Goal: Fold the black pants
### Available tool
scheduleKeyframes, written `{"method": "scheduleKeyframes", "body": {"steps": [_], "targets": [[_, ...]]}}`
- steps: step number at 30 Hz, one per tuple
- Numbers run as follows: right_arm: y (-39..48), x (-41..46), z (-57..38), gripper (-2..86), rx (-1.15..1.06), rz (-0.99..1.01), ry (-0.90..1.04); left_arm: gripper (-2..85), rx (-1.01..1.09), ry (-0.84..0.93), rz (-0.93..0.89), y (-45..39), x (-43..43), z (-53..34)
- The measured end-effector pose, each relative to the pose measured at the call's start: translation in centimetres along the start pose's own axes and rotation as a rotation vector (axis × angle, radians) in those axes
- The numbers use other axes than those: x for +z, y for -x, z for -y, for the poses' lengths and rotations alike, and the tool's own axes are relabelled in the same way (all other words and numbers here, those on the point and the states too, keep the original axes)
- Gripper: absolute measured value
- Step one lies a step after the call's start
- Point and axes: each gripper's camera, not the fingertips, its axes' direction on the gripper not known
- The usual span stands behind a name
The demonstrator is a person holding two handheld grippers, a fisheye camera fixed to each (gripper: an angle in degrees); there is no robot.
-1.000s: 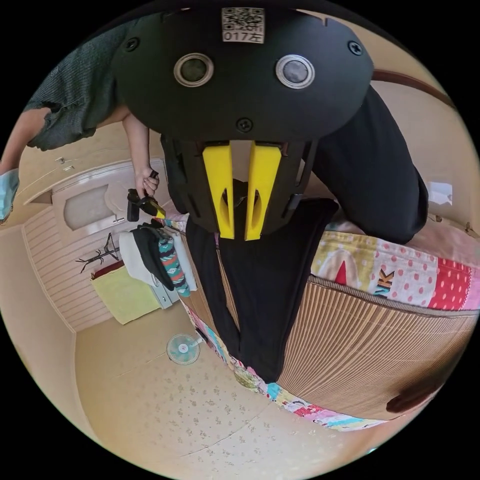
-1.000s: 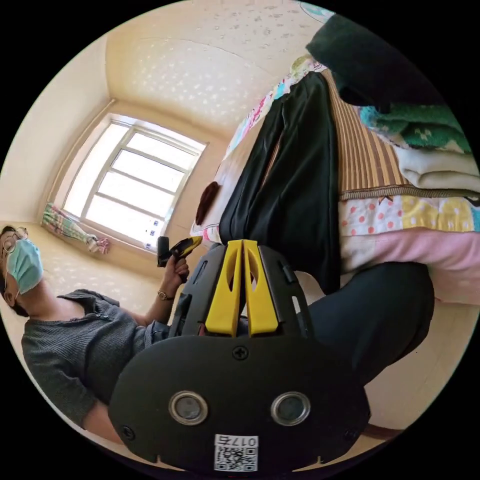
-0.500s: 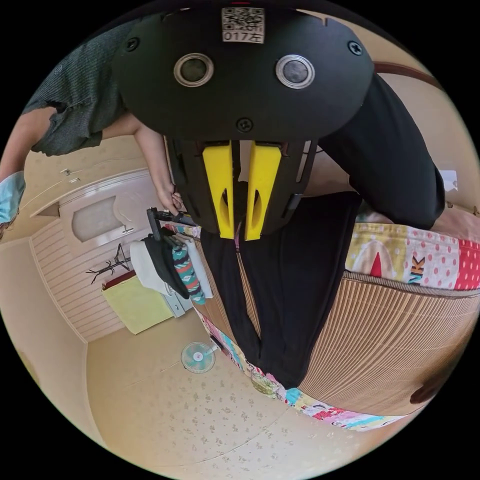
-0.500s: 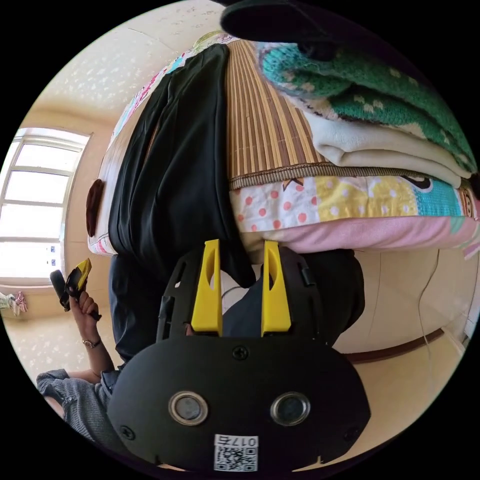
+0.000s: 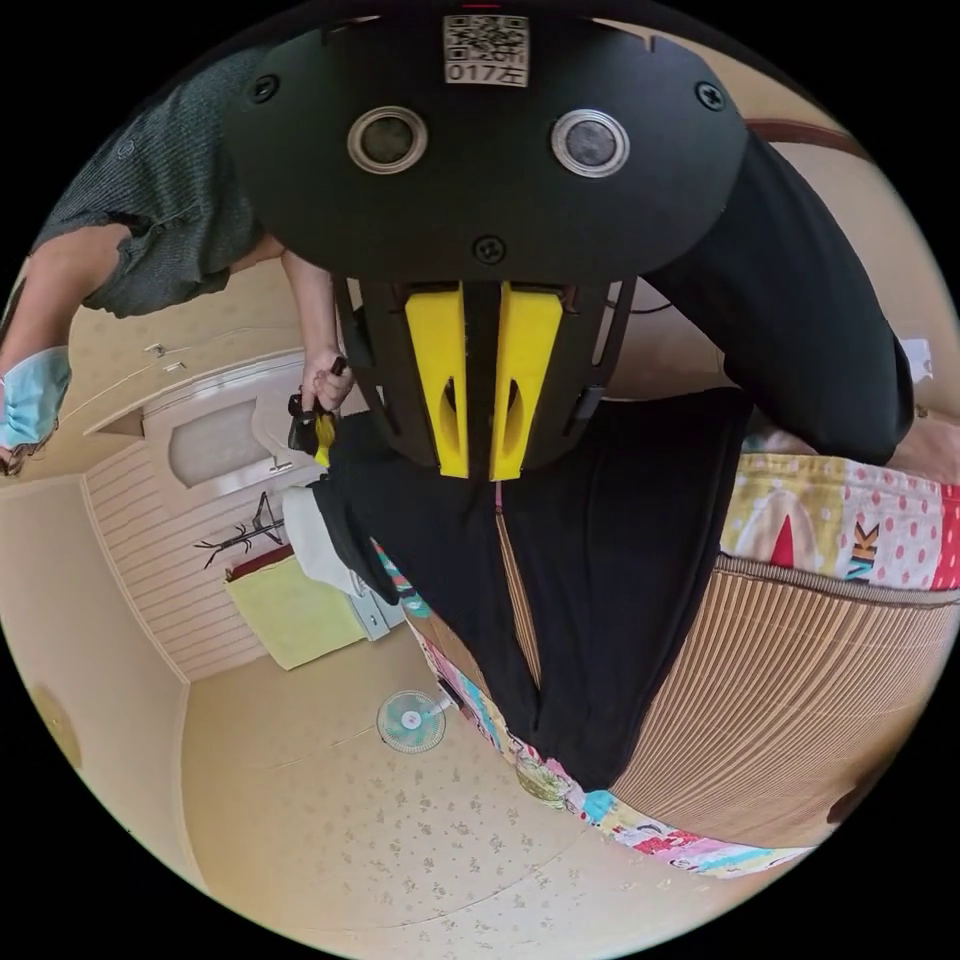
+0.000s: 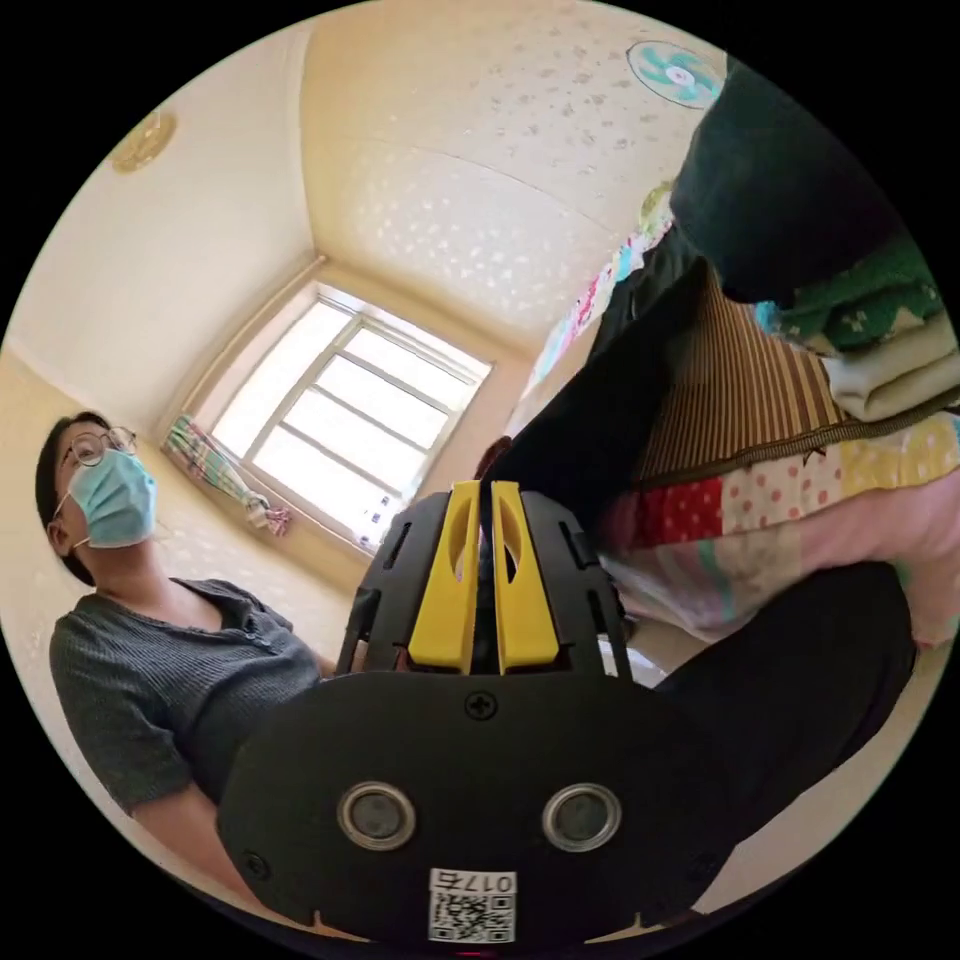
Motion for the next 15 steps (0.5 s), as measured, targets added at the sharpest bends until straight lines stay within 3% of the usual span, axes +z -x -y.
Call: {"method": "scheduleKeyframes", "body": {"steps": [2, 6, 7, 12, 15], "targets": [[-0.6, -2.2, -0.3, 2.4, 0.008, -0.045, -0.018, 4.8, 0.006, -0.003, 0.006, 0.2, -0.4, 0.0], [-3.0, -4.9, -1.5, 2.2, 0.264, -0.612, 0.059, 4.9, -0.034, 0.016, -0.008, 1.7, 0.0, -0.6], [-3.1, -4.9, -2.1, 2.2, 0.284, -0.652, 0.068, 4.9, -0.036, 0.018, -0.012, 1.8, 0.1, -0.8], [-1.5, -3.2, -3.2, 2.1, 0.192, -0.426, 0.012, 6.9, -0.023, 0.068, 0.071, 0.7, 2.0, -1.2], [-0.4, 0.1, -2.4, 2.0, 0.133, -0.330, 0.062, 10.7, -0.003, 0.114, -0.034, -1.0, 4.2, 0.6]]}}
